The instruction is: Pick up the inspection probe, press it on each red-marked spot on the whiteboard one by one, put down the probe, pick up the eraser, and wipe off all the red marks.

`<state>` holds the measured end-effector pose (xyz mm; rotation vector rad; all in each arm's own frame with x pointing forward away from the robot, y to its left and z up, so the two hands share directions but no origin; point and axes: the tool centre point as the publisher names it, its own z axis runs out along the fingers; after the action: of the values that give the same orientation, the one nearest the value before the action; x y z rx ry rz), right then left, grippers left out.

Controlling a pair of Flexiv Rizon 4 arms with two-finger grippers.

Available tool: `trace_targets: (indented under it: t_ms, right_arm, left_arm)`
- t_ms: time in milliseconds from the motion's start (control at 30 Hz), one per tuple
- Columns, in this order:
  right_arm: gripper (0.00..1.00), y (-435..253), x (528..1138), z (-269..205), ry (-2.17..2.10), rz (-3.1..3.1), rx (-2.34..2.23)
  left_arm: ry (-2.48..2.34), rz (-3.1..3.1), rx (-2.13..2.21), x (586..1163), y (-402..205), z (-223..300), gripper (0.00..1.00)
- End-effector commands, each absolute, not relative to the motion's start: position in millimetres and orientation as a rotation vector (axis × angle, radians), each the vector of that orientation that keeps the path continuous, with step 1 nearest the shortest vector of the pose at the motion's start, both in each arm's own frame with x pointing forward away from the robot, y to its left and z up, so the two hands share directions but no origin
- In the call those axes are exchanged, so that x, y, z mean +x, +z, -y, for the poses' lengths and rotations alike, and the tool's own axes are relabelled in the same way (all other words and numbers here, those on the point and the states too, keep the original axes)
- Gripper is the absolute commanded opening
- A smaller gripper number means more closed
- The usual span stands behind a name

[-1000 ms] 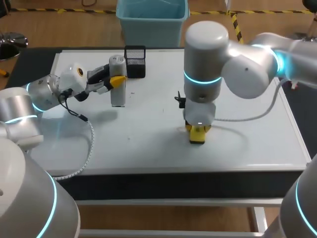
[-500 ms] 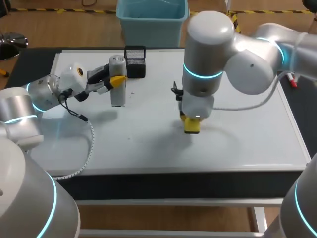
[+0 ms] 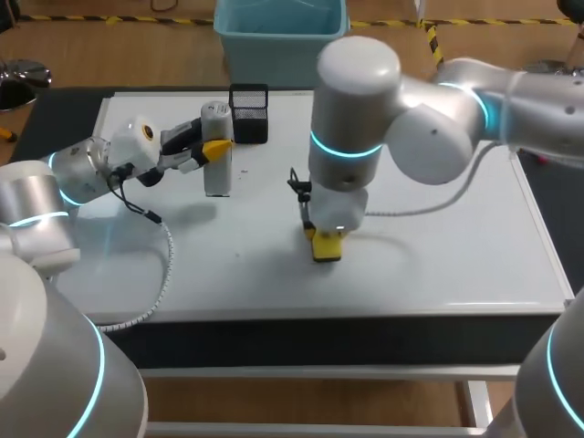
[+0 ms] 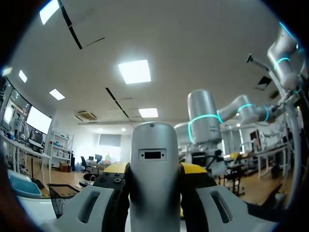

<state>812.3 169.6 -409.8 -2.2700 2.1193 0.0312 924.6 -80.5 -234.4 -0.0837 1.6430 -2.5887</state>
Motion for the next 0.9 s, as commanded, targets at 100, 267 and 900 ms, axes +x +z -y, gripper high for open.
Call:
trace_targets:
  t_ms: [100, 267, 900]
  right_arm:
    - [0.00, -419.9, 817.6, -179.4, 0.033, -2.128, -2.289]
    - [0.00, -421.0, 818.9, -178.4, 0.029, -2.130, -2.291]
    - [0.00, -435.4, 821.4, -160.4, 0.056, -2.188, -2.280]
  left_arm:
    - [-2.590, -1.639, -0.080, 924.5, -234.2, 80.4, 0.00]
    - [-2.590, -1.639, -0.080, 924.5, -234.2, 80.4, 0.00]
    - [-2.590, -1.639, -0.080, 924.5, -234.2, 80.4, 0.00]
